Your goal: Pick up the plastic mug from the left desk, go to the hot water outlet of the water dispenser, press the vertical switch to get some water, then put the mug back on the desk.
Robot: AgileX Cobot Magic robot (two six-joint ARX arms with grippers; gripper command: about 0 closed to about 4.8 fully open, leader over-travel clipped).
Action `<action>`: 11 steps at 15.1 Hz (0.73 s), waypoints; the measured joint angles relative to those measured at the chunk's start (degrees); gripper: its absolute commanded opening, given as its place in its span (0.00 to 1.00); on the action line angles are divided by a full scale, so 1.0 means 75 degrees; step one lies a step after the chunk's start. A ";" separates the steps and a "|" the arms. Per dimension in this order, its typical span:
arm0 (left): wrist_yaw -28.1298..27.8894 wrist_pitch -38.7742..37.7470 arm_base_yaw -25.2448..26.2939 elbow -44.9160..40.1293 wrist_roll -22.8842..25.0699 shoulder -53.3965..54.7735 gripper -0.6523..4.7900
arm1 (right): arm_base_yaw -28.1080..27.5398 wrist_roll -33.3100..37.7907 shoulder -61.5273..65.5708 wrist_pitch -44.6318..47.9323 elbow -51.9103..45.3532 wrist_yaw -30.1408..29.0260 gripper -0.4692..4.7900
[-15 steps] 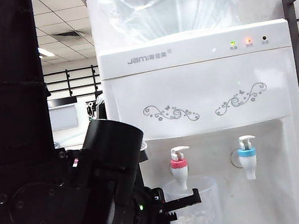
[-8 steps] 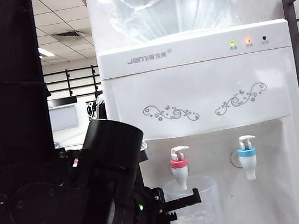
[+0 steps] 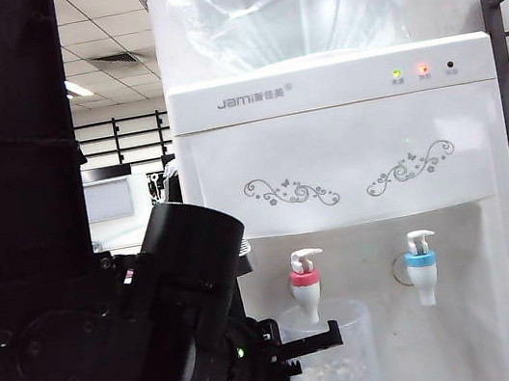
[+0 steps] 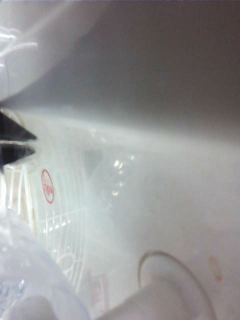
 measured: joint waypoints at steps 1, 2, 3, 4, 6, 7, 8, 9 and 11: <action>0.0000 0.0000 0.0000 0.0000 0.0000 0.0000 0.11 | 0.0000 0.0000 0.0000 0.0000 0.0000 0.0000 0.09; 0.0000 0.0000 0.0000 0.0000 0.0000 0.0000 0.11 | 0.0000 0.0000 0.0000 0.0000 0.0000 0.0000 0.09; 0.0000 0.0000 0.0000 0.0000 0.0000 0.0000 0.11 | 0.0000 0.0000 0.0000 0.0000 0.0000 0.0000 0.09; 0.0000 0.0000 0.0000 0.0000 0.0000 0.0000 0.11 | 0.0000 0.0000 0.0000 0.0000 0.0000 0.0000 0.09; 0.0000 0.0000 0.0000 0.0000 0.0000 0.0000 0.11 | 0.0000 0.0000 0.0000 0.0000 0.0000 0.0000 0.09; 0.0000 0.0000 0.0000 0.0000 0.0000 0.0000 0.11 | 0.0000 0.0000 0.0000 0.0000 0.0000 0.0000 0.09; 0.0000 -0.0006 -0.0017 0.0000 0.0000 0.0000 0.11 | 0.0000 0.0000 0.0000 0.0000 0.0000 0.0000 0.09; -0.0009 0.0000 -0.0050 -0.0012 0.0000 0.0003 0.11 | 0.0000 0.0000 0.0000 0.0000 0.0000 0.0000 0.09; -0.0163 0.0137 -0.0166 -0.0122 0.0000 -0.0006 0.11 | 0.0000 0.0000 0.0000 0.0000 0.0000 0.0000 0.09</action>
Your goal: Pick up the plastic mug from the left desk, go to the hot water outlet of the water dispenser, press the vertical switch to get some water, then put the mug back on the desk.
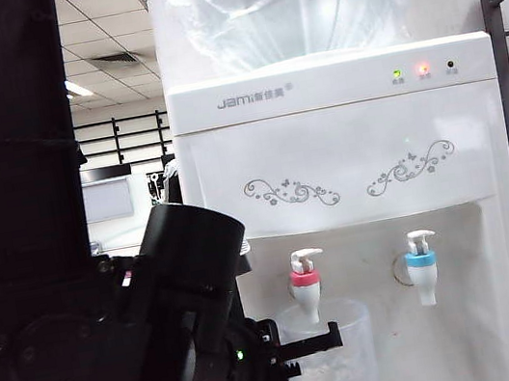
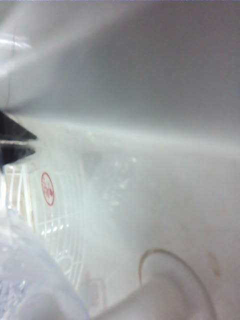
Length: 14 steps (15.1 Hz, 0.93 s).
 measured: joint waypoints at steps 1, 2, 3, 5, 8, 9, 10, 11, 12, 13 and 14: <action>-0.0140 0.0096 -0.0082 -0.0105 0.0003 -0.0012 0.11 | 0.0000 0.0000 0.0000 0.0000 0.0000 0.0000 0.09; -0.0184 0.0192 -0.0140 -0.0274 0.0000 -0.0020 0.11 | 0.0000 0.0000 0.0000 0.0000 0.0000 0.0000 0.09; -0.0187 0.0265 -0.0172 -0.0367 0.0000 -0.0020 0.11 | 0.0003 0.0000 0.0000 0.0000 0.0000 0.0000 0.09; -0.0236 0.0530 -0.0213 -0.0527 -0.0003 -0.0020 0.11 | 0.0003 0.0000 0.0000 0.0000 0.0000 0.0000 0.09; -0.0329 0.0868 -0.0207 -0.0720 0.0003 -0.0017 0.11 | 0.0003 0.0000 0.0000 0.0000 0.0000 0.0000 0.09; -0.0271 0.0898 -0.0204 -0.0758 0.0003 -0.0017 0.11 | 0.0003 0.0000 0.0000 0.0000 0.0000 0.0000 0.09; -0.0219 0.0965 -0.0210 -0.0813 -0.0003 -0.0017 0.11 | 0.0003 0.0000 0.0000 0.0000 0.0000 0.0000 0.09; -0.0216 0.0997 -0.0216 -0.0836 -0.0003 -0.0020 0.11 | 0.0000 0.0000 0.0000 0.0000 0.0000 0.0000 0.09; -0.0204 0.1040 -0.0216 -0.0880 -0.0003 -0.0020 0.11 | 0.0003 0.0000 0.0000 0.0000 0.0000 0.0000 0.09; -0.0192 0.1087 -0.0216 -0.0941 -0.0003 -0.0020 0.11 | 0.0003 0.0000 0.0000 0.0000 0.0000 0.0000 0.09; -0.0195 0.1090 -0.0216 -0.1011 -0.0003 -0.0020 0.11 | 0.0000 0.0000 0.0000 0.0000 0.0000 0.0000 0.09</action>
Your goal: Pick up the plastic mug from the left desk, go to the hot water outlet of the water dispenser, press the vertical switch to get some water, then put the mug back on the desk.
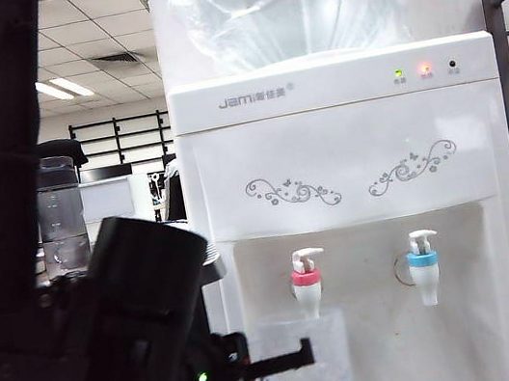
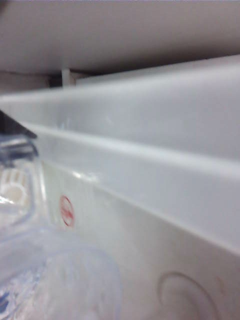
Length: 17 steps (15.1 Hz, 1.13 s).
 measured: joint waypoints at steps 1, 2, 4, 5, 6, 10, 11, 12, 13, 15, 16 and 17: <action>-0.0017 -0.0026 0.0000 -0.0035 0.0000 0.0000 0.11 | 0.0000 0.0000 0.0000 0.0000 0.0000 0.0000 0.09; -0.0012 0.0003 0.0000 -0.0067 0.0000 0.0000 0.11 | 0.0000 0.0000 0.0000 0.0000 0.0000 0.0000 0.09; 0.0119 0.0023 0.0003 -0.0067 -0.0003 0.0000 0.11 | 0.0000 0.0000 0.0000 0.0000 0.0000 0.0000 0.09; 0.0166 0.0064 0.0003 -0.0070 0.0000 0.0000 0.11 | 0.0000 0.0000 0.0000 0.0000 0.0000 0.0000 0.09; 0.0195 0.0102 0.0003 -0.0070 0.0000 0.0000 0.11 | 0.0000 0.0000 0.0000 0.0000 0.0000 0.0000 0.09; 0.0440 -0.0166 0.0003 -0.0070 0.0003 0.0006 0.11 | 0.0003 0.0000 0.0000 0.0000 0.0000 0.0000 0.09; 0.0487 -0.0239 0.0000 -0.0079 0.0000 0.0055 0.11 | 0.0000 0.0003 0.0000 0.0000 0.0000 0.0000 0.09; 0.0501 -0.0251 -0.0003 -0.0076 0.0003 0.0152 0.11 | 0.0003 0.0003 0.0000 0.0000 0.0000 0.0000 0.09; 0.0498 -0.0242 0.0000 -0.0076 0.0003 0.0239 0.11 | 0.0000 0.0003 0.0000 0.0000 0.0000 0.0000 0.09; 0.0501 -0.0160 -0.0003 -0.0079 0.0003 0.0408 0.11 | 0.0000 0.0003 0.0000 0.0000 0.0000 0.0000 0.09; 0.0498 -0.0035 -0.0006 -0.0082 0.0003 0.0425 0.11 | 0.0000 0.0003 0.0000 0.0000 0.0000 0.0000 0.09; 0.0460 0.0181 -0.0017 -0.0079 0.0003 0.0423 0.11 | 0.0000 0.0003 0.0000 0.0000 0.0000 0.0000 0.09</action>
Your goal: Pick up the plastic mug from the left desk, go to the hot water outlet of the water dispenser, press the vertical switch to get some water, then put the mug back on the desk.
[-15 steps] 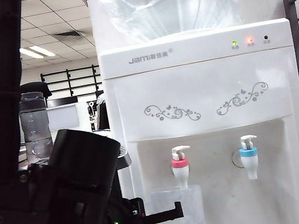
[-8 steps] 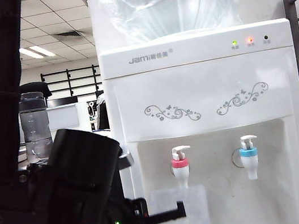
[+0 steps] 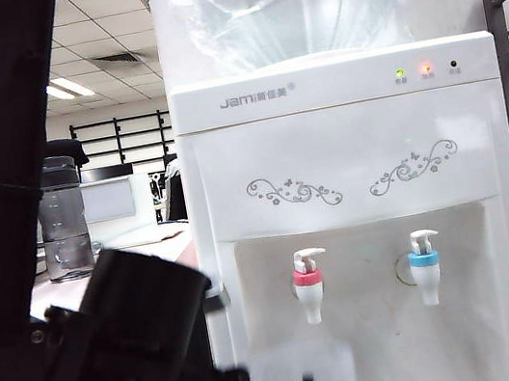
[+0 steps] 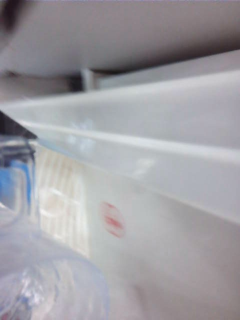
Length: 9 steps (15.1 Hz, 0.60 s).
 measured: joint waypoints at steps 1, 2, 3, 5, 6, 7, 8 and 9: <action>-0.0012 0.0268 -0.0020 0.0000 0.0000 -0.0009 0.11 | 0.0000 0.0000 0.0000 0.0000 0.0000 0.0000 0.09; -0.0012 0.0487 -0.0035 -0.0003 0.0000 -0.0015 0.11 | 0.0000 0.0000 0.0000 0.0000 0.0000 0.0000 0.09; -0.0006 0.0621 -0.0035 -0.0067 0.0000 -0.0026 0.11 | 0.0003 0.0000 0.0000 0.0000 0.0000 0.0000 0.09; -0.0023 0.0743 -0.0035 -0.0335 0.0000 -0.0055 0.11 | 0.0000 0.0000 0.0000 0.0000 0.0000 0.0000 0.09; -0.0082 0.0831 -0.0035 -0.0478 0.0087 -0.0055 0.11 | 0.0003 0.0000 0.0000 0.0000 0.0000 0.0000 0.09; -0.0335 0.0813 -0.0038 -0.0629 0.0326 -0.0093 0.11 | 0.0003 0.0000 0.0000 0.0000 0.0000 -0.0003 0.09; -0.0510 0.0787 -0.0032 -0.0746 0.0458 -0.0189 0.11 | 0.0003 0.0000 0.0000 0.0000 0.0000 -0.0003 0.09; -0.0726 0.0801 -0.0032 -0.0816 0.0490 -0.0312 0.11 | 0.0000 0.0000 0.0000 0.0000 0.0000 -0.0003 0.09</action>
